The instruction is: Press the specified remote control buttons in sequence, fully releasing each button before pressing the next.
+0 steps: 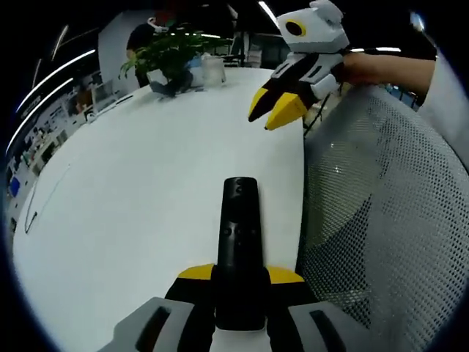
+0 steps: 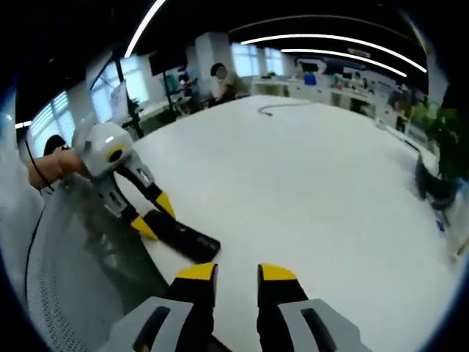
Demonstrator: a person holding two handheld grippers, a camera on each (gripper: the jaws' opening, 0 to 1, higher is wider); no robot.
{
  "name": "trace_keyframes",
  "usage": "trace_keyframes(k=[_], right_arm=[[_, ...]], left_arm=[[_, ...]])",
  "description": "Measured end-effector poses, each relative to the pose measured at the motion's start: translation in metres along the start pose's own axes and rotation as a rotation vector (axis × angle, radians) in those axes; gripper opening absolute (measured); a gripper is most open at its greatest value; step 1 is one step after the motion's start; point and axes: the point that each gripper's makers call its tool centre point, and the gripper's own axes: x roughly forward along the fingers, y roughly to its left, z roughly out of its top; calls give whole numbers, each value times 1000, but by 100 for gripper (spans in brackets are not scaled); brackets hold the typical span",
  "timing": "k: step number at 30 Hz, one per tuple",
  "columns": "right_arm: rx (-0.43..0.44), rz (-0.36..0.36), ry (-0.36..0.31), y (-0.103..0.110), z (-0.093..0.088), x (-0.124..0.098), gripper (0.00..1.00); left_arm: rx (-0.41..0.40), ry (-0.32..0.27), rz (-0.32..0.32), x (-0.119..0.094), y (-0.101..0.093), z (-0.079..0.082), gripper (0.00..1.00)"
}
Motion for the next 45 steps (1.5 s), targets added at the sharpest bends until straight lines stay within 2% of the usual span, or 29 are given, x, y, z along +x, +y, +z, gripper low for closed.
trace_keyframes(k=[7,12,14,19,27,34,42,45], right_arm=[[-49,66,28,16,-3,4,13],[-147,123,88,30,-9,10,10],[-168,152,104,35,-10,12,10],[-221,195,127,41,-7,21,6],[-457,255,274,51,-22,36,0],[-587,241,344,50,-26,45,0],[-645,263,369,54,-23,51,0],[-720,264,410,54,-26,51,0]], left_arm=[[42,-43,-25,0,-2,0,24],[61,-89,-41,-1,-2,0,24],[94,-104,-53,-1,-3,1,24],[115,-128,-77,-2,-4,1,24],[128,-148,-90,-2,-4,2,25],[134,-153,-95,-1,-4,2,25],[136,-156,-99,-1,-5,2,25],[137,-157,-100,-1,-5,2,25]])
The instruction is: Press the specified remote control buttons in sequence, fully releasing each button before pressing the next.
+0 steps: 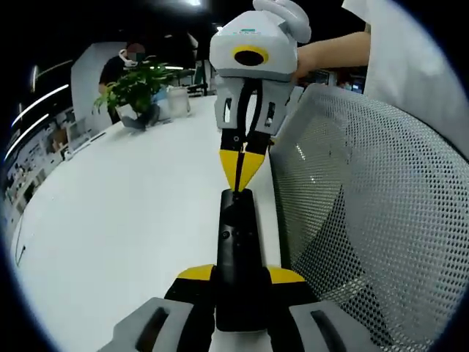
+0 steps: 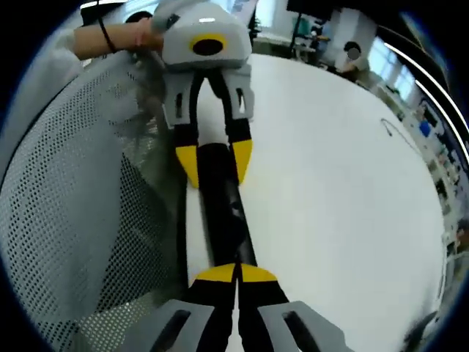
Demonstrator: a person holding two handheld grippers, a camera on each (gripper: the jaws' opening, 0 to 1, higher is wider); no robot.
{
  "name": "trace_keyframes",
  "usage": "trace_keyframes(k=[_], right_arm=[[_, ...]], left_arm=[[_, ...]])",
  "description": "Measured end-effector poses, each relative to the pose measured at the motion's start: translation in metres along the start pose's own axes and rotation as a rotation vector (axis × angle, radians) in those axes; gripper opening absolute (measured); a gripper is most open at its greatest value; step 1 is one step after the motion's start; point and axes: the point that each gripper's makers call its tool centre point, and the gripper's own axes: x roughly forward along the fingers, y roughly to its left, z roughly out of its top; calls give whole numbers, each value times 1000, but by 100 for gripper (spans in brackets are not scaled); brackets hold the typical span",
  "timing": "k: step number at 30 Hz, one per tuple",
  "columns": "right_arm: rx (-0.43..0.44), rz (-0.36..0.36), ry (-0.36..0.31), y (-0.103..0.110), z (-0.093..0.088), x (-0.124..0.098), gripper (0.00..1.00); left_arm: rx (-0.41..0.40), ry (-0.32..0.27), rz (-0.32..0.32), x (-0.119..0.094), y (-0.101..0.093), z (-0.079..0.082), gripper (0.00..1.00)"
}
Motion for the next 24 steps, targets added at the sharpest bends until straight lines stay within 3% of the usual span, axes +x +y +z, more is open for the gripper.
trace_keyframes(k=[5,9,14,21,23,24], right_arm=[[-43,-2,65,0,0,2,0],[32,32,127,-2,0,2,0],[22,34,148,-2,-1,2,0],[103,22,82,-4,-1,2,0],[178,28,6,-5,1,2,0],[261,27,-60,-6,3,1,0]], left_arm=[[-8,-1,0,0,0,0,25],[-17,4,1,0,0,1,25],[-12,3,-1,1,0,1,25],[-19,5,3,2,2,1,25],[-19,6,4,2,2,1,25],[-20,6,4,2,2,1,25]])
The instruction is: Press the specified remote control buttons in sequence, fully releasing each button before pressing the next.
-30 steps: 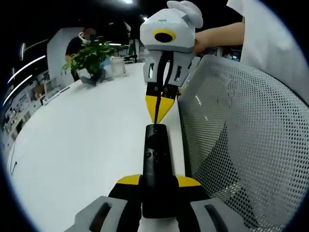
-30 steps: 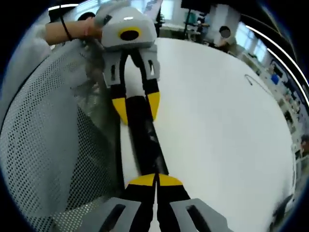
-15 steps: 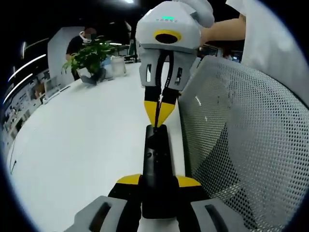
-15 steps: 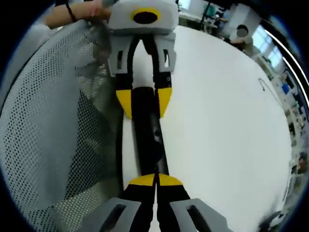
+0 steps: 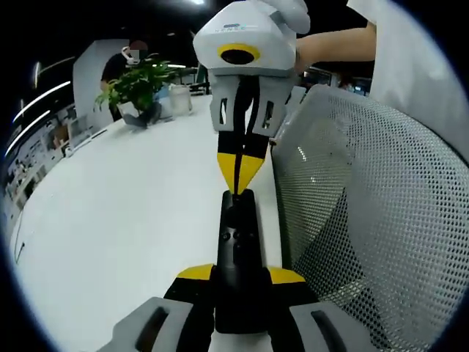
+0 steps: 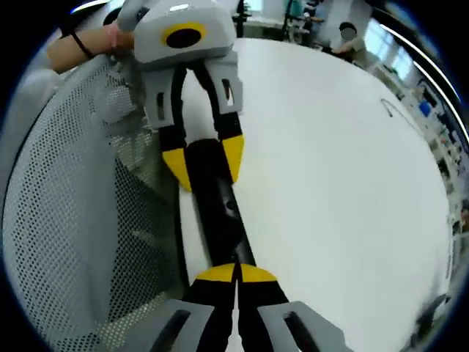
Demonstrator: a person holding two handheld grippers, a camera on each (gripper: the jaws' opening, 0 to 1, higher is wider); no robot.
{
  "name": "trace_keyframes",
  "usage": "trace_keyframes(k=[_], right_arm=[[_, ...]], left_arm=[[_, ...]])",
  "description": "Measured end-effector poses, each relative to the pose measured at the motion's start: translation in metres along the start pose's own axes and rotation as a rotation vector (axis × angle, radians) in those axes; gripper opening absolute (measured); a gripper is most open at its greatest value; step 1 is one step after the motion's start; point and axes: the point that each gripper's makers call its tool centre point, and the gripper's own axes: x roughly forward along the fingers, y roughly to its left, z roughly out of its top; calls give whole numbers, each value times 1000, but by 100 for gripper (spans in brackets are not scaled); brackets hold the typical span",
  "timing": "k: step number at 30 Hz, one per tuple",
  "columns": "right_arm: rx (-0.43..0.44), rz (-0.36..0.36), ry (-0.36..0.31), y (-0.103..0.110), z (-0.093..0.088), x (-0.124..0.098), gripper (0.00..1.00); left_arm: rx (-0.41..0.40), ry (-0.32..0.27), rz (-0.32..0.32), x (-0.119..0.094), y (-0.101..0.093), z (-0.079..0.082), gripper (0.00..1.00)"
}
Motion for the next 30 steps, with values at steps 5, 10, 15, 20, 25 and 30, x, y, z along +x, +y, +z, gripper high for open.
trace_keyframes(k=[5,10,15,20,25,30], right_arm=[[119,3,-179,-1,0,-3,0],[21,-23,-138,3,2,-2,0],[-118,-35,-56,7,4,1,0],[-167,-30,-33,6,4,1,0],[-291,-29,25,6,4,2,0],[-452,-36,133,8,4,5,0]], left_arm=[[2,0,1,0,0,0,25],[0,-3,5,-1,0,0,25],[2,-4,5,-1,0,0,25],[3,-5,4,-1,0,0,25],[-1,-6,4,-1,0,0,25],[-3,-4,4,-1,0,0,25]])
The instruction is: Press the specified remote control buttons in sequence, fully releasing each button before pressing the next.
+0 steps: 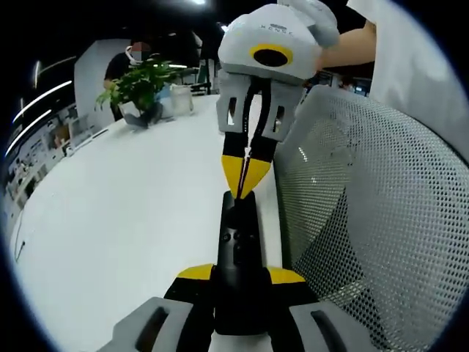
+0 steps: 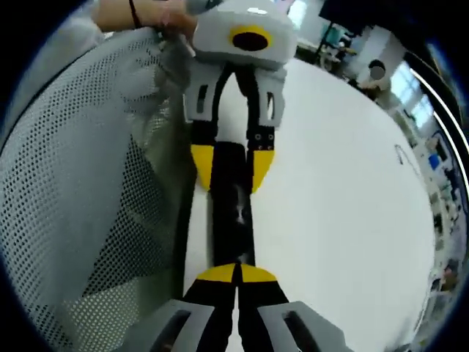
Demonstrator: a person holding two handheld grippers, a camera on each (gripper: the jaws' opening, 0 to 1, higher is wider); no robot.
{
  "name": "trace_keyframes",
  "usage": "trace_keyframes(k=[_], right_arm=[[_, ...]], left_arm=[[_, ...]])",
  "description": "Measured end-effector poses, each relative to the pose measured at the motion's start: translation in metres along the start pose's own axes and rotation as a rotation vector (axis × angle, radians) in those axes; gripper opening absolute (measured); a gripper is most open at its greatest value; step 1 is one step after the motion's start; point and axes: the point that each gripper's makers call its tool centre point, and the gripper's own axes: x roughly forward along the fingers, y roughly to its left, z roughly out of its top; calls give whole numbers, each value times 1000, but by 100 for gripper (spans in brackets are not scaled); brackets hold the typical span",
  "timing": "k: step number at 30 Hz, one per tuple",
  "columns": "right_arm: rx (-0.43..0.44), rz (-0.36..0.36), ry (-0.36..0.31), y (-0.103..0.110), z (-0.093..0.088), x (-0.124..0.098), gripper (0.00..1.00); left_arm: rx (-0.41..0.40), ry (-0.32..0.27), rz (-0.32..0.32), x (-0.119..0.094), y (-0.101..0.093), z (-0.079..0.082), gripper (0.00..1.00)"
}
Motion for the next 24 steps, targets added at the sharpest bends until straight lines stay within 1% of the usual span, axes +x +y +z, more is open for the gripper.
trace_keyframes(k=[2,3,6,8,10,11,12,13,14,15,16,17,19,21,23,24], right_arm=[[11,1,23,-1,1,2,0],[8,0,29,-1,1,2,0],[-2,-2,76,-1,1,3,0],[-5,-7,76,0,0,2,0],[33,-7,47,-1,-1,1,0],[89,1,5,-1,0,1,0],[132,10,-23,-1,0,1,0],[231,29,-78,-2,0,-1,0],[288,47,-111,-2,0,-2,0],[377,74,-161,-3,0,-3,0],[419,88,-183,-3,0,-4,0],[445,98,-204,-1,1,-5,0],[405,102,-206,4,3,-6,0],[340,92,-184,8,5,-4,0],[300,88,-161,11,6,-2,0],[281,72,-162,8,8,-3,0]], left_arm=[[0,0,0,0,0,0,25],[-1,0,0,0,0,0,25],[-2,0,0,0,0,0,25],[-2,0,1,0,0,0,25],[-1,0,1,0,0,0,25],[0,0,1,0,0,0,25],[3,-1,0,0,0,0,25],[4,-4,-2,0,-1,-1,25],[4,-6,-3,0,-1,-1,25],[3,-9,-5,0,-1,-1,25],[6,-8,-6,0,-1,-1,25],[10,-7,-6,0,-1,0,25],[13,-6,-6,0,-1,0,25],[14,-5,-12,0,-2,0,25],[15,-9,-17,0,-3,0,25],[13,-12,-18,-1,-3,0,25]])
